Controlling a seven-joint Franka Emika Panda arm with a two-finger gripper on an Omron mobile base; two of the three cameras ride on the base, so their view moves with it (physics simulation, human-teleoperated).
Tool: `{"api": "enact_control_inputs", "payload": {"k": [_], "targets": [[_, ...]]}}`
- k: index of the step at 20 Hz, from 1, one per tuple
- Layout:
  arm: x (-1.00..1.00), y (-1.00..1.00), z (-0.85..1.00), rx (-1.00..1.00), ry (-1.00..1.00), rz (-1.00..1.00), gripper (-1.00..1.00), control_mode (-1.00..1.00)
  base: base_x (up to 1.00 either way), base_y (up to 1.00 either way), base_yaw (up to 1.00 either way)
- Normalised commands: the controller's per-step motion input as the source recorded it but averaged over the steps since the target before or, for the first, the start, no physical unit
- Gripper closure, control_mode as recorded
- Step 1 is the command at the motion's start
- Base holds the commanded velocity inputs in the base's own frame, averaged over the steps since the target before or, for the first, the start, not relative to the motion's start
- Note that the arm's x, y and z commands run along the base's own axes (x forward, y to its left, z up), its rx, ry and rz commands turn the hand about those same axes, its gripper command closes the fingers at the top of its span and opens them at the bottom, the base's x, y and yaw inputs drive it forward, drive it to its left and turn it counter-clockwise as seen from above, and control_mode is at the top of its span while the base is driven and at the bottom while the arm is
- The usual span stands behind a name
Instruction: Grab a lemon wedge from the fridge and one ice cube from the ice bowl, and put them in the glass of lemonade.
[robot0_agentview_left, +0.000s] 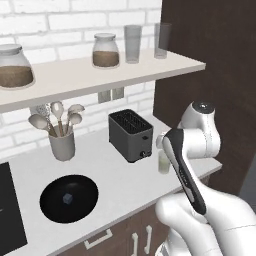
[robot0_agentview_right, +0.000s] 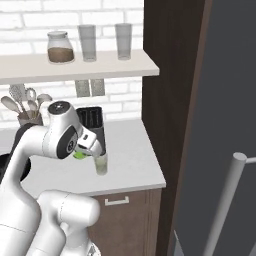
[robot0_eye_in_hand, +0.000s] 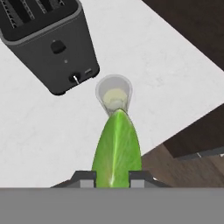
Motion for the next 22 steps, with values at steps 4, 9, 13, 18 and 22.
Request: {"api": "enact_control_inputs", "payload": {"k": [4, 9, 13, 18, 22], "targets": [[0.32, -0.04, 0.0, 0.0, 0.0, 0.0, 1.0, -1.0, 0.0, 0.0, 0.0], [0.24, 0.0, 0.0, 0.0, 0.0, 0.0, 1.0, -1.0, 0.0, 0.0, 0.0], [0.16, 0.0, 0.0, 0.0, 0.0, 0.0, 1.0, -1.0, 0.0, 0.0, 0.0], [0.27, 0.0, 0.0, 0.0, 0.0, 0.0, 1.0, -1.0, 0.0, 0.0, 0.0], [0.58, 0.0, 0.0, 0.0, 0.0, 0.0, 1.0, -1.0, 0.0, 0.0, 0.0]]}}
